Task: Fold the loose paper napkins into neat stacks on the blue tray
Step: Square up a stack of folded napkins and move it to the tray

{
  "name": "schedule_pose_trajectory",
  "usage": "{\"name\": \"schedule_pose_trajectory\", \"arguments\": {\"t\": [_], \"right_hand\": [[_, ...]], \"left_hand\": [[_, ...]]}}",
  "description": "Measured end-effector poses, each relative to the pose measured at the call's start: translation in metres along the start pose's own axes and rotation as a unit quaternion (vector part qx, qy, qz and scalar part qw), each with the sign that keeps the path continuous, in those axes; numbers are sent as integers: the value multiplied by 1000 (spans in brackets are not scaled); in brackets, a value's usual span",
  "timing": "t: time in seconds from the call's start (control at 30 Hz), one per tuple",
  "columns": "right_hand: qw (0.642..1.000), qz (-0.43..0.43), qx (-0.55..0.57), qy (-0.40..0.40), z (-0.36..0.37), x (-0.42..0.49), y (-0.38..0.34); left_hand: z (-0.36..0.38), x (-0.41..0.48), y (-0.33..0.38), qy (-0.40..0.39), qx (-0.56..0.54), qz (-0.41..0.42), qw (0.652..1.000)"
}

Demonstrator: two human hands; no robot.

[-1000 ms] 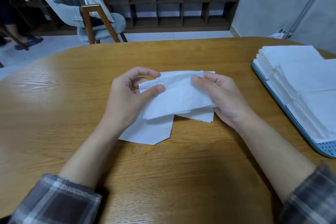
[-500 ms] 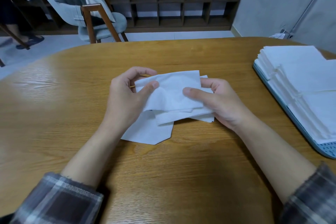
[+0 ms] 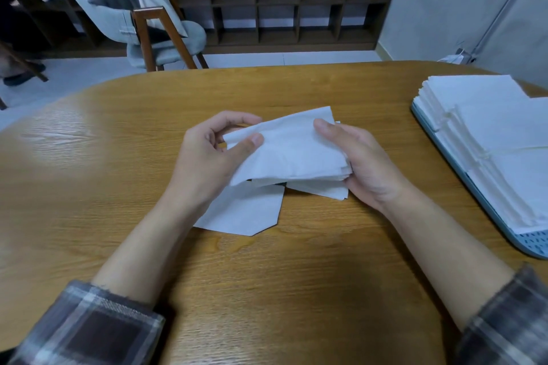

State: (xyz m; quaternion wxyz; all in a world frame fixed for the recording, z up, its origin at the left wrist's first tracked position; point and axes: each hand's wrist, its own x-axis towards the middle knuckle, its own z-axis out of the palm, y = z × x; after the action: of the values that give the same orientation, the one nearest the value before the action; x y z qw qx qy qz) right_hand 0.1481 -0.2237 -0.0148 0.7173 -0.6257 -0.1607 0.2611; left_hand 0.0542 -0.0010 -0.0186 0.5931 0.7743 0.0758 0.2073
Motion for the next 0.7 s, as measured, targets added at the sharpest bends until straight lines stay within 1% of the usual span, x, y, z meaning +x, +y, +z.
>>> {"name": "schedule_pose_trajectory", "arguments": {"t": [0.17,0.27,0.4,0.47,0.53,0.6,0.67,0.7], "right_hand": [[998,23,41,-47,3,1,4],[999,16,39,-32,5,1,4],[1000,-8,-2,12,8,3,8],[999,-24,-24,22,9,3,9],[998,-49,-37,24,10,2,8],[996,-75,-41,18,9,1,6],[996,-89,-17,-3,8,0,2],[996,-91,-2,-12,6,-1,1]], "left_hand": [[6,-1,-1,-3,26,5,1000],[7,-3,1,5,39,12,999],[9,-4,3,-12,32,10,999],[10,-4,4,-10,25,9,1000],[11,-5,5,-3,15,4,1000],[10,-4,3,10,41,6,999],[9,-3,3,15,57,0,998],[8,-3,5,7,46,-10,999]]}}
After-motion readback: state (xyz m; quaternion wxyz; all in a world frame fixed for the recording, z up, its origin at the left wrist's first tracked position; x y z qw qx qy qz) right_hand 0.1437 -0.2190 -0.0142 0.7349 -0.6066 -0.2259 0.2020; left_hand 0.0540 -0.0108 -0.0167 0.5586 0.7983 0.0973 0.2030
